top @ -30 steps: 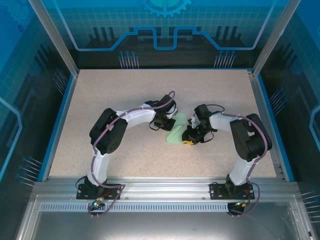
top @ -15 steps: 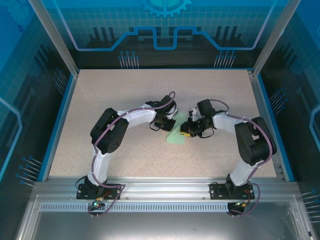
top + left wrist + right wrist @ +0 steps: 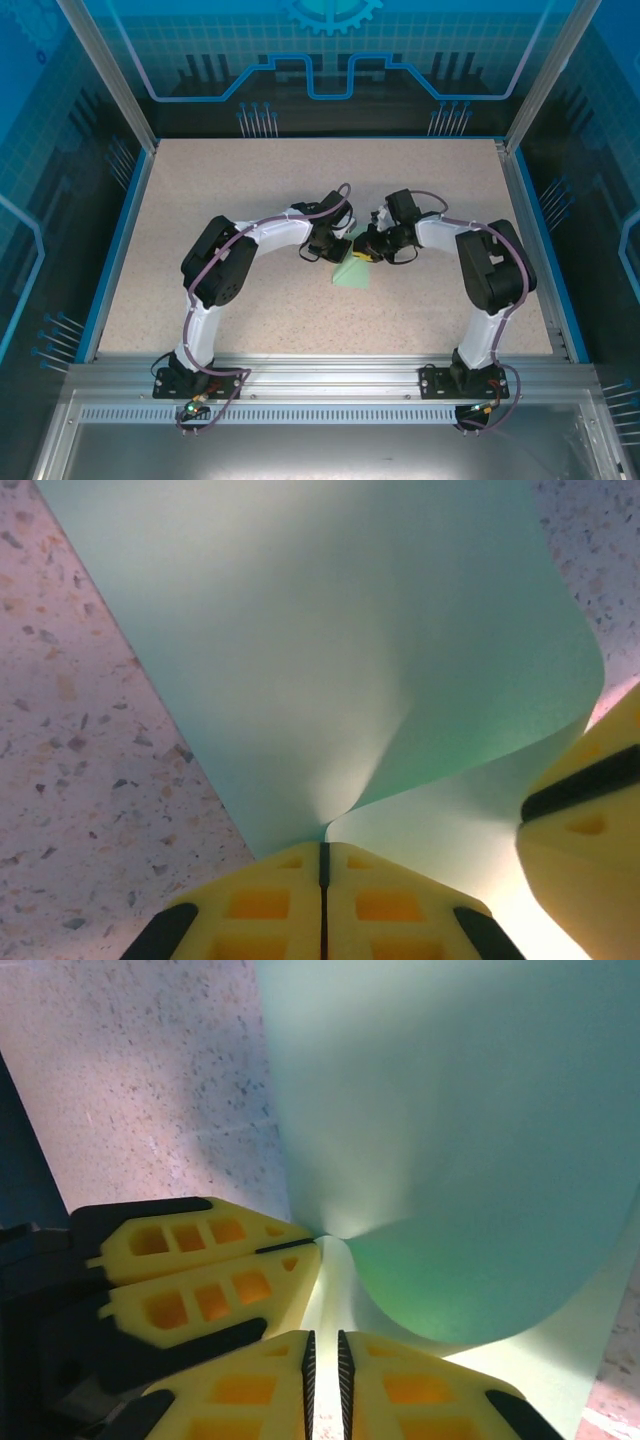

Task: Fold a paper plane with a square sheet of paper (fold left side to right side)
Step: Fold the triangle a second time at the center of the table.

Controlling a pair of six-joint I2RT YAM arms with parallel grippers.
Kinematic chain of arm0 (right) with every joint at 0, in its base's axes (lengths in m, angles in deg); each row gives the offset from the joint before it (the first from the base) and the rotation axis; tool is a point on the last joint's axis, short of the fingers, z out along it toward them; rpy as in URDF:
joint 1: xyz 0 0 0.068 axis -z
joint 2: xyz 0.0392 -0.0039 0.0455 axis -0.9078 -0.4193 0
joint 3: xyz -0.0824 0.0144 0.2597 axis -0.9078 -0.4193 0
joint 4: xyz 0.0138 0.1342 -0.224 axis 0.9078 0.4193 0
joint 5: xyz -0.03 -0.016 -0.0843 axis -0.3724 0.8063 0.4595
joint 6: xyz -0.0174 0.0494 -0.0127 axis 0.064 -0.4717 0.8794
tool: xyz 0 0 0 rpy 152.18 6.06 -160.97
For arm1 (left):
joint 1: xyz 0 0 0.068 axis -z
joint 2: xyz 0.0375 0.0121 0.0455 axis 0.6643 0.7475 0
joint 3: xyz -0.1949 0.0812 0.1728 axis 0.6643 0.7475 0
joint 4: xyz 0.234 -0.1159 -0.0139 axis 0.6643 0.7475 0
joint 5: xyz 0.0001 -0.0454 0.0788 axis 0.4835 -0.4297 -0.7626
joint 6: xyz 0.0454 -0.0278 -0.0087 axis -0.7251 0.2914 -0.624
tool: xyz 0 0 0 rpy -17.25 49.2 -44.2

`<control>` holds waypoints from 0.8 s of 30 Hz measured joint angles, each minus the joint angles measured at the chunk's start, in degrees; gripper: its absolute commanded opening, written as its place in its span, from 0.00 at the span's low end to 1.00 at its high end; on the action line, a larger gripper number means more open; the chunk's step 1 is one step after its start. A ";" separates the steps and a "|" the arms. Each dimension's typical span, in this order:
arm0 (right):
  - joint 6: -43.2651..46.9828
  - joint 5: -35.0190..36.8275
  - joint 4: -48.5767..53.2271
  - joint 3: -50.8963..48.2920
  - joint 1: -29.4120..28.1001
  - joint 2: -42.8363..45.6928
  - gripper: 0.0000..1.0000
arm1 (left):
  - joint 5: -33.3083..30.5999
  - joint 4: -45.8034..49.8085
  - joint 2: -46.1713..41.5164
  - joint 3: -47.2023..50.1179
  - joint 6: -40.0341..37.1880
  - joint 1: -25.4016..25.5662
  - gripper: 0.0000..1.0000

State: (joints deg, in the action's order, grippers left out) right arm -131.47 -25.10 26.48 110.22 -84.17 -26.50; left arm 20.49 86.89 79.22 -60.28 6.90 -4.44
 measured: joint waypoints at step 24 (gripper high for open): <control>1.81 4.11 4.48 1.01 -0.28 -2.93 0.15 | -0.09 0.11 0.57 -0.83 0.02 0.02 0.11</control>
State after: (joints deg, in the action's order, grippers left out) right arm -129.65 -20.99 30.96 111.23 -84.45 -29.43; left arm 20.40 87.00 79.78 -61.11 6.93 -4.42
